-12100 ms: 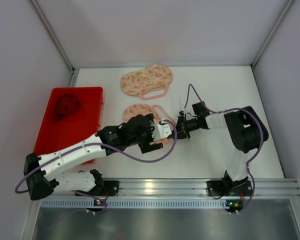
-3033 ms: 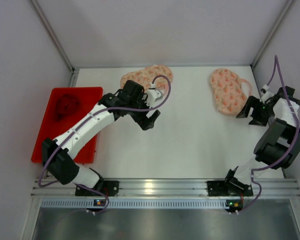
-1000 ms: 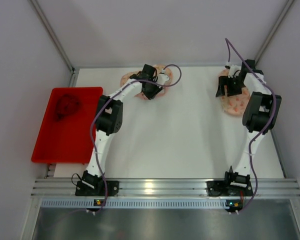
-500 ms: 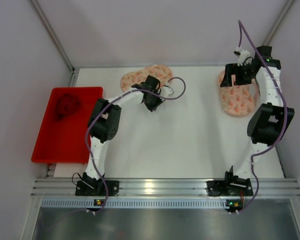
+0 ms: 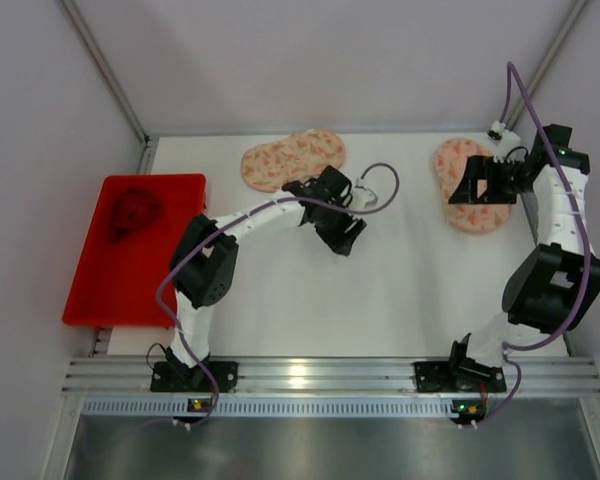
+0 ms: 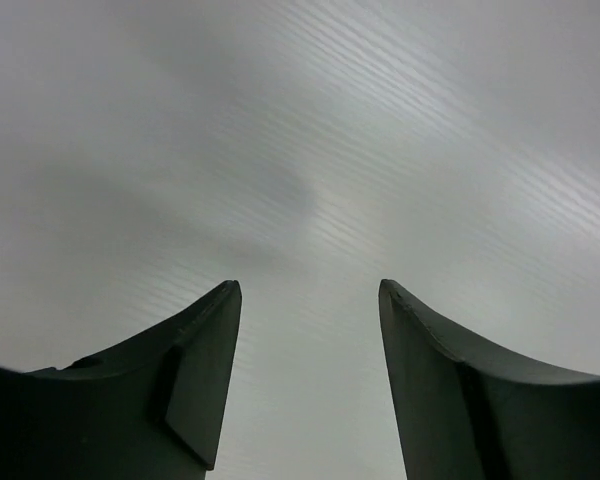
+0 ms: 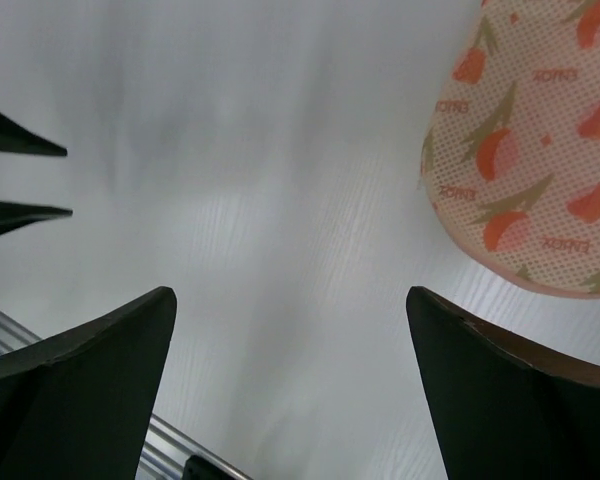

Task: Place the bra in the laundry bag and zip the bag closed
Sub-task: Move the laundry bag to the center of the board.

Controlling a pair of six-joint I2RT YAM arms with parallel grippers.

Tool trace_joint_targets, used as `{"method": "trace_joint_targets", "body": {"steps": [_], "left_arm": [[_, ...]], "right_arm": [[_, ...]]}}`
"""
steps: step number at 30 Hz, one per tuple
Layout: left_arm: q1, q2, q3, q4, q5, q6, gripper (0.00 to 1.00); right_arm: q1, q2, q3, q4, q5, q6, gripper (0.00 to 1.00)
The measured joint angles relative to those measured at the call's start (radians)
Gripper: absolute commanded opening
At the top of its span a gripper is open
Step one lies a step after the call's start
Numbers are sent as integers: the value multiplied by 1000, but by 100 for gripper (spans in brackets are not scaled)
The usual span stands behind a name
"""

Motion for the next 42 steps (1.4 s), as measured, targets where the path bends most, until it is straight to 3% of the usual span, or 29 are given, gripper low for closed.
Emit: {"method": "trace_joint_targets", "body": {"steps": [7,14,22,25,30,36,37,42], "left_arm": [[241,146,355,26,-24,-37,63],[338,336,483,31,-77,-52,62],[360,413,485,36,-75,-37,55],[362,402,448,61,-63,-26,43],[363,347,340,117,-48,5,38],[334,271,209,150,-61,59,12],[323,260,190,154,-65,67,0],[241,180,70,157,-63,76,0]], "right_arm": [[0,-79,-117,-6,-34,-4,99],[0,-86,-163,-5,-56,-3,100],[0,-87,-208,-4,-74,5,99],[0,-87,-208,-3,-75,6,100],[0,-88,-208,-3,-76,8,99],[0,-89,-209,-2,-77,9,100],[0,-90,-209,-2,-77,9,100],[0,-96,-209,-3,-77,8,99]]}}
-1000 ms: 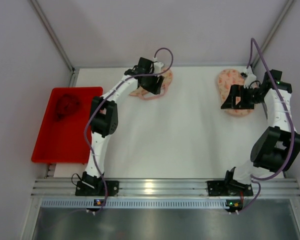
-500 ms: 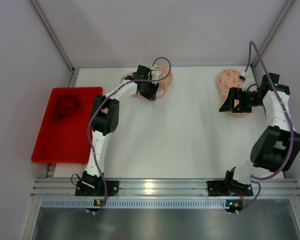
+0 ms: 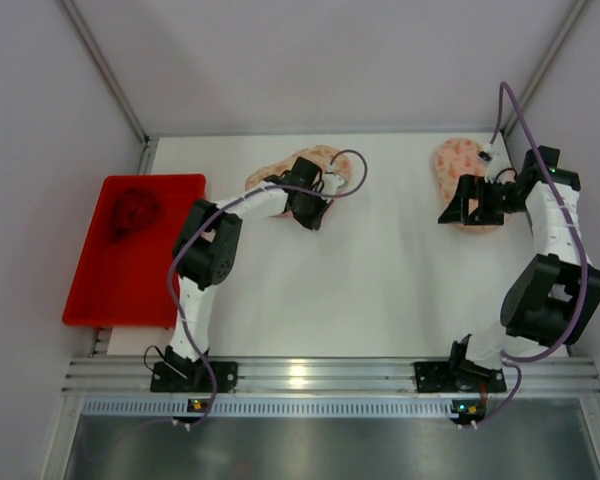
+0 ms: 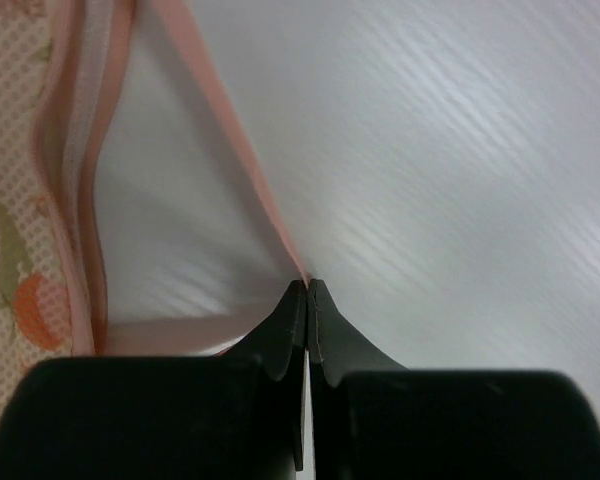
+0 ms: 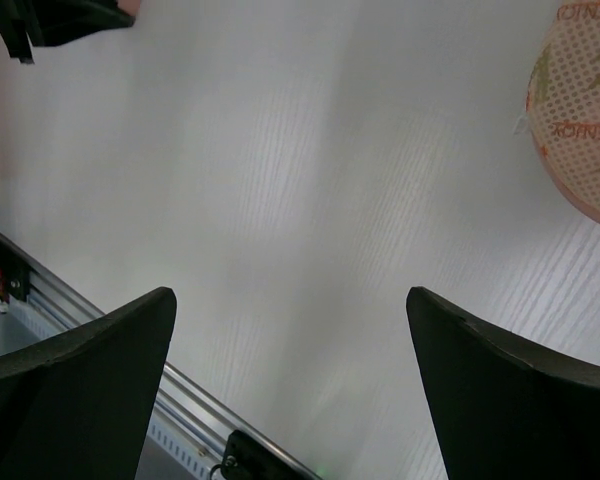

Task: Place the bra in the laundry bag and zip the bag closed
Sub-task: Move the laundry bag to the center of the board, then open the laundry bag at the center of the board.

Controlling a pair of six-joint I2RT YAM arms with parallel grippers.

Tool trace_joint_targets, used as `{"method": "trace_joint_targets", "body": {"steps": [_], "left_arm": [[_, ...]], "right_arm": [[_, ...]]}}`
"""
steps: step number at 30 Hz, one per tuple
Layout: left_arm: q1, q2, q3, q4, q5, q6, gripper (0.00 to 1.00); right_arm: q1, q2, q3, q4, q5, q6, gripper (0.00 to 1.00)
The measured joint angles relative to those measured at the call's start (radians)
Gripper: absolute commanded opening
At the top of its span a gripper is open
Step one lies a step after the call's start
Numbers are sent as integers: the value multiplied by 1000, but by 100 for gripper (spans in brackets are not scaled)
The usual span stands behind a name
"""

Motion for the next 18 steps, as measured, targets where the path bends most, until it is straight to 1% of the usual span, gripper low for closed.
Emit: {"method": "trace_joint_targets", "body": {"steps": [3,5,9,11,13,18], "left_arm": [[-71,-58,-85,-18,44,-29,0],[-127,-95,-139,-42,103,-67,0],[-220,-131,-174,-110,243,-147,0],[-252,-156,-174,-116,327,-198,0],[-259,-187,-161,-119,399,-248,0],[-225,-255,-20,-95,499,-369,0]], "right_arm": [[0,-9,-2,0,0,0,99],[0,-18,-6,-2,0,0,99],[-3,-26,-6,-3,-8,5,99],[-11,-26,-6,-4,-15,8,99],[-24,-26,-6,-4,-24,13,100],[-44,-26,-6,-5,-39,15,100]]}}
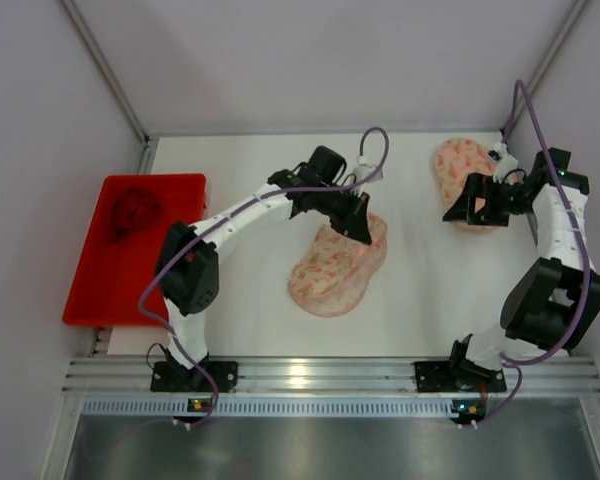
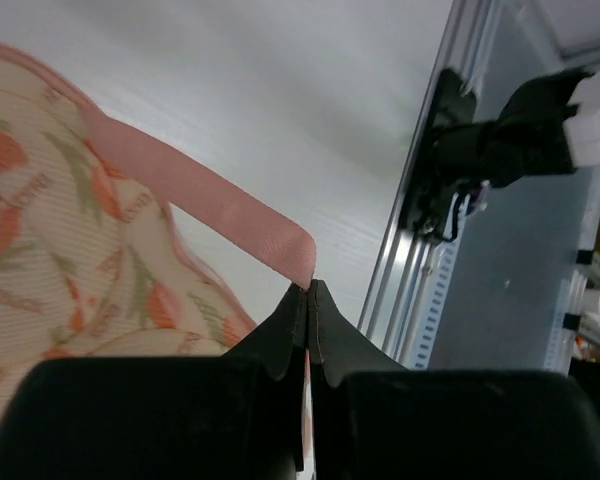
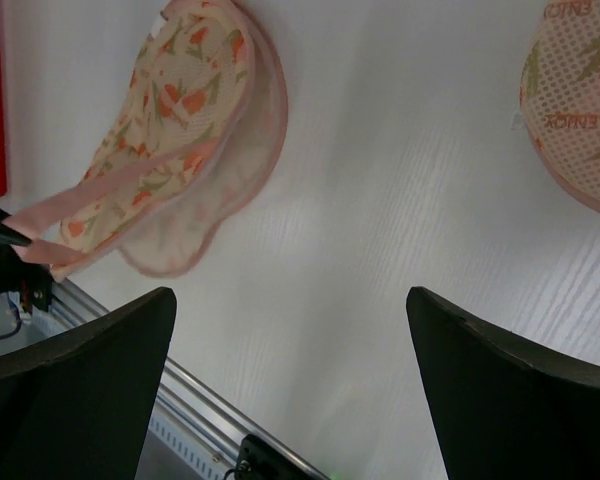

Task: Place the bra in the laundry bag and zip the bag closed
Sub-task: Open the laundry bag at the center of the board.

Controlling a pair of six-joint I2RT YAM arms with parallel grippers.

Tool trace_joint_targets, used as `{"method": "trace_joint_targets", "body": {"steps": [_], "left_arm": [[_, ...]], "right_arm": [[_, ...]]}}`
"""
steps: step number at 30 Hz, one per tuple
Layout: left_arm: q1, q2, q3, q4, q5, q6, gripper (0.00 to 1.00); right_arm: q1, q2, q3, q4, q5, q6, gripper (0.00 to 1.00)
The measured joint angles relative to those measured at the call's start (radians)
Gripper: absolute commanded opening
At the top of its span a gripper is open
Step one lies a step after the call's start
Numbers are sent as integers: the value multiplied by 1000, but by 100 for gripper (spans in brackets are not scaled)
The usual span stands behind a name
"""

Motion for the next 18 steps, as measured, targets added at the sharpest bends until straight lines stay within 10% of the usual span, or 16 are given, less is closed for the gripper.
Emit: {"method": "trace_joint_targets", "body": {"steps": [7,14,18], "left_arm": [[213,-127,57,66,33,-94,0],[527,-277,-292,96,-39,-60,0],[553,-277,-456,70,-113,-19,34]], "right_arm": [[-1,0,-2,-9,-53,-4,99],[11,-10,-122,-4,-84,-11,95],[41,-10,-154,2,-77,-8,90]]}}
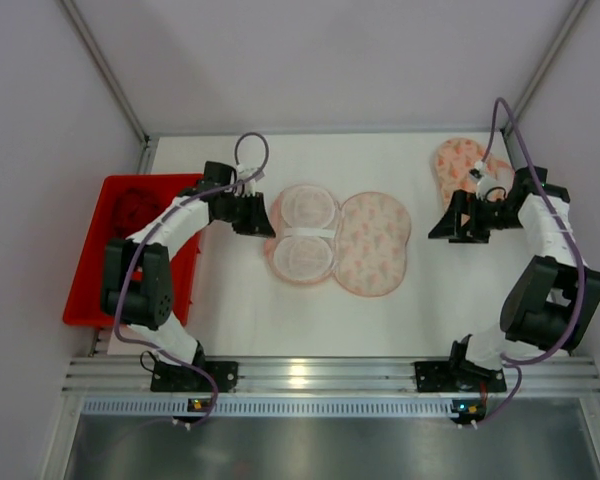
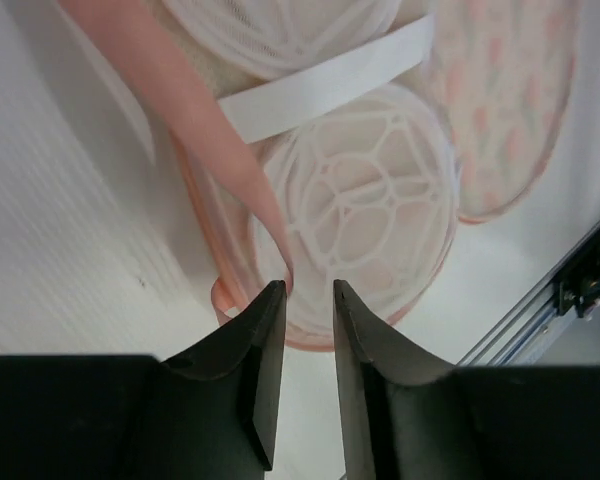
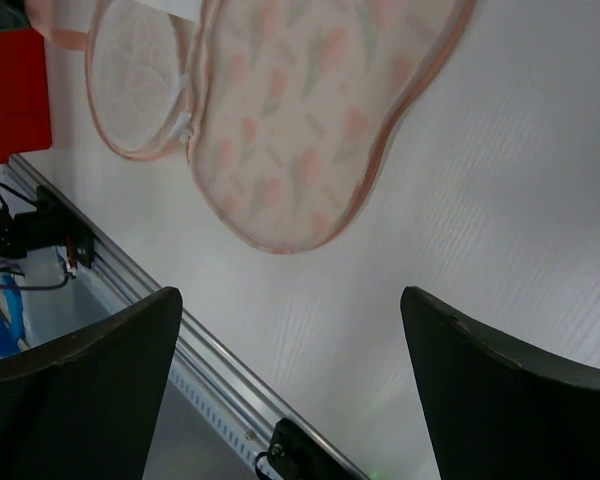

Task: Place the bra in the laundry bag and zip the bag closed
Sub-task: Open the laundry bag at the center of the board, then adjust the laundry bag at the center of the board.

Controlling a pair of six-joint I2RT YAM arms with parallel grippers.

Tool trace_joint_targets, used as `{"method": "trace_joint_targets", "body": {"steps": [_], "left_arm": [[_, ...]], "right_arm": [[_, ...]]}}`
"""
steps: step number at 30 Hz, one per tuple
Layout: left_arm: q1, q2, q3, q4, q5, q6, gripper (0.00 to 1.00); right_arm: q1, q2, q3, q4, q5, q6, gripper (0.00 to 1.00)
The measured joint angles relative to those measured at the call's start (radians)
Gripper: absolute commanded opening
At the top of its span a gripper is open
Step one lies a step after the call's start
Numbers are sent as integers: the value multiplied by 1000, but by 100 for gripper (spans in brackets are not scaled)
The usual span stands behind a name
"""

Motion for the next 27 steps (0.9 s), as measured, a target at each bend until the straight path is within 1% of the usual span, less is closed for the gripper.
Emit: {"method": "trace_joint_targets", "body": {"steps": [2,3,4,5,6,7,9,10,13,15,18,22,27], "left_arm": [[-8,0,-33,-31,-55,17,44],[-12,0,-34,-43,-87,22,47],[-16,-4,-33,-44,-124,26,48],[-17,-13,-32,-46,-166,31,49],[-17,-25,-31,-49,-202,37,53],[-17,-40,-27,-52,-238,46,55],[-17,-76,-12,-54,-301,58,56],[-16,-92,-5,-54,-323,65,56],[-16,-156,26,-52,-404,92,64],[-13,-185,41,-53,-442,103,65],[16,-198,92,-57,-472,118,64],[139,-171,191,-81,-479,130,64],[332,-74,298,-105,-515,177,65]], "right_arm": [[27,0,0,16,4,8,86],[37,2,0,26,6,13,84],[56,6,0,40,14,24,79],[75,12,0,57,20,31,76],[94,19,0,76,28,43,72],[113,29,-1,106,40,62,70],[159,45,-2,143,57,86,67],[185,58,-2,168,71,101,67],[257,106,-2,225,103,131,70],[312,152,5,251,130,150,73],[400,224,35,275,173,165,73],[499,304,69,296,234,177,73],[554,374,77,298,322,171,73]]}}
